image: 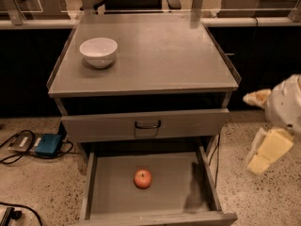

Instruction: Pick apple from middle drawer and place on counter

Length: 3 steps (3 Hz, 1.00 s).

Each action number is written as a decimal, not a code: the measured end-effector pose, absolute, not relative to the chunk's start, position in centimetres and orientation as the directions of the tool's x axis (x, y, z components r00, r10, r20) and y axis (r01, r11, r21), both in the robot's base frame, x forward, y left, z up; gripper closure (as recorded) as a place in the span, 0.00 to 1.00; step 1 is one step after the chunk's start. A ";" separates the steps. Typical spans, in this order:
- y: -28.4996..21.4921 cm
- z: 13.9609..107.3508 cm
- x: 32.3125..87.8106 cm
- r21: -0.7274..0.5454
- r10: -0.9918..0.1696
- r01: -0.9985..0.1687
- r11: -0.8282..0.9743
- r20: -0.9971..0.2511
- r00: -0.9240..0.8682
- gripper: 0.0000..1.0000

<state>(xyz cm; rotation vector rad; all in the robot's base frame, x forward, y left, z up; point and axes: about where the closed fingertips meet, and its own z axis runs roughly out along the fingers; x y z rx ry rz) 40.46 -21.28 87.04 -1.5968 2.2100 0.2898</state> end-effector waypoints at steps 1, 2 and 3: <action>-20.6 83.6 40.1 -0.022 -0.762 -0.943 0.333 -0.596 -0.255 0.00; -18.4 81.4 39.9 0.006 -0.646 -0.934 0.358 -0.721 -0.253 0.00; -18.0 77.4 39.4 0.071 -0.545 -0.897 0.435 -0.773 -0.325 0.00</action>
Offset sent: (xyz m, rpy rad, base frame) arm -0.0054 0.0516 -0.0867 0.5706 -0.1019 -0.0657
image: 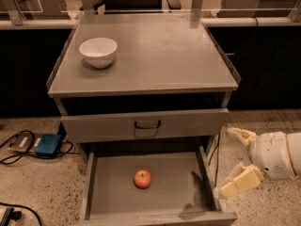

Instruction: Pick apple from middle drawer and place on counter

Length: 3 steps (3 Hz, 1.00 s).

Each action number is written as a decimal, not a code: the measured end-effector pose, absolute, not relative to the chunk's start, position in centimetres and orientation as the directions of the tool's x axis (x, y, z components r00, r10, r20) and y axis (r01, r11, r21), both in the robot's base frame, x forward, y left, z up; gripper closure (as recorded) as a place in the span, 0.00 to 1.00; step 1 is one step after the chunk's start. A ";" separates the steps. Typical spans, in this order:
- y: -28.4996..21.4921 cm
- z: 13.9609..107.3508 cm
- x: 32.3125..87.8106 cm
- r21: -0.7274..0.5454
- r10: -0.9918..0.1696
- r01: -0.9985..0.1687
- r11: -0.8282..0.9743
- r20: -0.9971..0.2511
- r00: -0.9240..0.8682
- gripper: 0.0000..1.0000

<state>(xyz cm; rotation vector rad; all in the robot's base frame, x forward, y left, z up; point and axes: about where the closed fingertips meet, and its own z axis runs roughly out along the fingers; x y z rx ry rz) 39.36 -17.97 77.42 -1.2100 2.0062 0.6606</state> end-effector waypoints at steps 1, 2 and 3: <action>-17.3 76.9 38.9 0.075 -0.551 -0.898 0.433 -0.767 -0.329 0.00; -15.1 71.4 38.7 0.144 -0.554 -0.884 0.444 -0.732 -0.397 0.00; -13.3 64.9 39.4 0.176 -0.554 -0.862 0.475 -0.702 -0.448 0.00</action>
Offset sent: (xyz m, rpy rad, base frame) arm -0.0010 0.0488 -0.1494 -0.0374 0.1978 -0.0833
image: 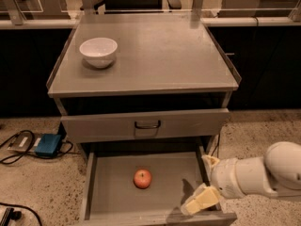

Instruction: Pick apple from middle drawer and place on counter

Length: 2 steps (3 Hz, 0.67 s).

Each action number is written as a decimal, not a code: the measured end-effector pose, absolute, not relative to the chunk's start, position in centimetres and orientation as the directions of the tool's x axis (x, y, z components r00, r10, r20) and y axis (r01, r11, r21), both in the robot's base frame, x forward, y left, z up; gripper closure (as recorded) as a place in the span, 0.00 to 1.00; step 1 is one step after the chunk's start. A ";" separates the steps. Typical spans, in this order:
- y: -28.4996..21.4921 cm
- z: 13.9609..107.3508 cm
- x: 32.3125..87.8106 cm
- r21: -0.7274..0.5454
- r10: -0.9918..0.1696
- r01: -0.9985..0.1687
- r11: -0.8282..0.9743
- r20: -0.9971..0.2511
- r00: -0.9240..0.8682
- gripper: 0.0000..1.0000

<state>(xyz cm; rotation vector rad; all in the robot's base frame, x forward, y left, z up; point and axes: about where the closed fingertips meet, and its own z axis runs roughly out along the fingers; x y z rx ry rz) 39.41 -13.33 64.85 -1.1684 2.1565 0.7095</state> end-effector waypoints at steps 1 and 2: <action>-11.7 59.6 41.1 0.169 -0.545 -0.849 0.500 -0.700 -0.461 0.00; -9.9 56.6 44.1 0.127 -0.540 -0.850 0.512 -0.721 -0.433 0.00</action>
Offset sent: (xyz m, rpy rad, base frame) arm 0.0855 0.0518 -0.1176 -0.0094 -0.1208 -0.0671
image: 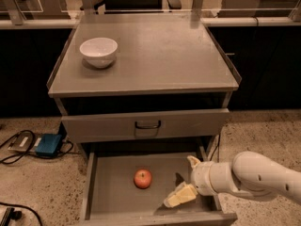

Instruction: Pick apple from middle drawer and place on counter

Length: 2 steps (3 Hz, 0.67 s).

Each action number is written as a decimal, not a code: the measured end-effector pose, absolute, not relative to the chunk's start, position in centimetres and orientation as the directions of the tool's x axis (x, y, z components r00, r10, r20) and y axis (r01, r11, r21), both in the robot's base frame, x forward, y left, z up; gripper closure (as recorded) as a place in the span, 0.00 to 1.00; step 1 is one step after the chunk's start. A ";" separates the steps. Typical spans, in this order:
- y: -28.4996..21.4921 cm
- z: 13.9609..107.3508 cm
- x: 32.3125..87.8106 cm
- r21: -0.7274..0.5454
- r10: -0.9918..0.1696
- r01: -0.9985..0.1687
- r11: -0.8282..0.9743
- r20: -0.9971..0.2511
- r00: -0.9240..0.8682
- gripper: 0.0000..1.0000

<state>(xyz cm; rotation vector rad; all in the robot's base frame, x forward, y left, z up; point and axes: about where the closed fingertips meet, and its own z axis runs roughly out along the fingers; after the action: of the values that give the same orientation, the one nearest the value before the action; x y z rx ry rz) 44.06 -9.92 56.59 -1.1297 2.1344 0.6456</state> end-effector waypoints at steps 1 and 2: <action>-8.3 54.4 47.3 0.082 -0.534 -0.852 0.518 -0.747 -0.396 0.00; -8.0 54.1 47.4 0.079 -0.537 -0.855 0.513 -0.747 -0.391 0.00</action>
Offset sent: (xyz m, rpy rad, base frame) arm 0.0281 0.0149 -0.0172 0.0039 -0.0498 -0.0017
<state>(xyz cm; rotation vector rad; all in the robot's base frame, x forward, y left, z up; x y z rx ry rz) 47.40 -7.99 54.10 -1.1307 2.0840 0.6080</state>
